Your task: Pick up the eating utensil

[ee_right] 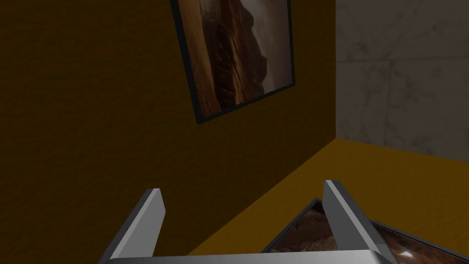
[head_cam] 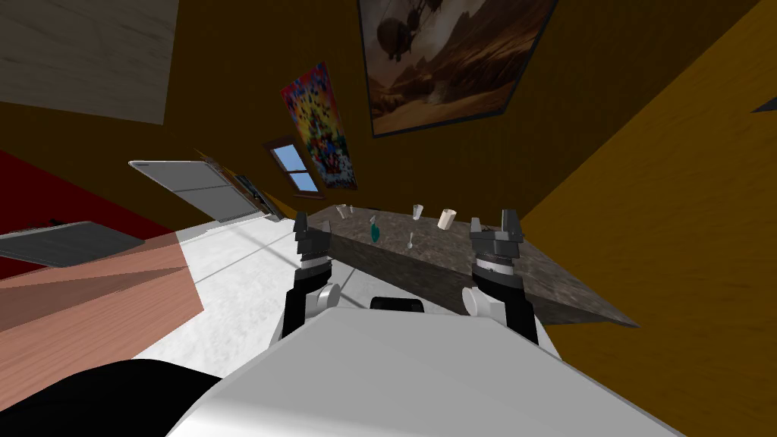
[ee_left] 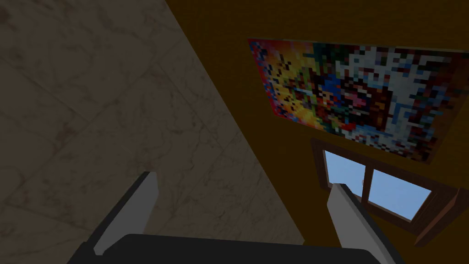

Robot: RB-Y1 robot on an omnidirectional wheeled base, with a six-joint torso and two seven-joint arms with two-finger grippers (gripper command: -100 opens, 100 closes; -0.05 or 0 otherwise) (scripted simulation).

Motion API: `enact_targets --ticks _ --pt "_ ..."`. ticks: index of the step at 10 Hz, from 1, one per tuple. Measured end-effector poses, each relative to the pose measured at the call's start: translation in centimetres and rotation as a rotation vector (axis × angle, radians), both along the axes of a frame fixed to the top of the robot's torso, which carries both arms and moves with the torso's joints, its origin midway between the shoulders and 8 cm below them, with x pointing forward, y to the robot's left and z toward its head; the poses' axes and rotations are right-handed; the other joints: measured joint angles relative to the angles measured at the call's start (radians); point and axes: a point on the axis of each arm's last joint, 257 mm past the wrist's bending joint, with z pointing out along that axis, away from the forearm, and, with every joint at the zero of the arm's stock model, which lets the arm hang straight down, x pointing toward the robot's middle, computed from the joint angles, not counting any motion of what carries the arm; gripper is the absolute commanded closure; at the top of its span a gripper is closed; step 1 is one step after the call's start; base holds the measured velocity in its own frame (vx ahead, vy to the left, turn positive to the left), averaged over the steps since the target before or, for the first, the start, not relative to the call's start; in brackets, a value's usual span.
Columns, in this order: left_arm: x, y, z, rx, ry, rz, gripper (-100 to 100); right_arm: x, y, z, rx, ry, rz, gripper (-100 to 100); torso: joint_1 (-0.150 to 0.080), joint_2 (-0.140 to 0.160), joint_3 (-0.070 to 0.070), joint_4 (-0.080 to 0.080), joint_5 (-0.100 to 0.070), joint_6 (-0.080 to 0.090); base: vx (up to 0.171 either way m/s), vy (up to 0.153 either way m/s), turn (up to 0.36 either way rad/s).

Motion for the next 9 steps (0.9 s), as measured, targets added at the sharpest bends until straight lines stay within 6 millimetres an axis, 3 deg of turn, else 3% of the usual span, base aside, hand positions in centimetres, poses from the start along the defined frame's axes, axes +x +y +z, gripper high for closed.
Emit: enact_targets --ticks 3,9 --pt "0.0 0.0 0.0 0.000 0.000 0.000 0 0.5 0.2 -1.2 -0.074 0.057 0.008 -100 0.005 0.000 0.000 0.000 0.001 0.000 0.008 0.075 0.035" --pt "0.0 0.0 0.0 0.000 0.000 0.000 0 0.9 -1.8 -6.7 -0.226 0.257 -0.036 -100 0.007 -0.002 -0.001 0.000 0.002 0.000 0.020 0.127 0.054"
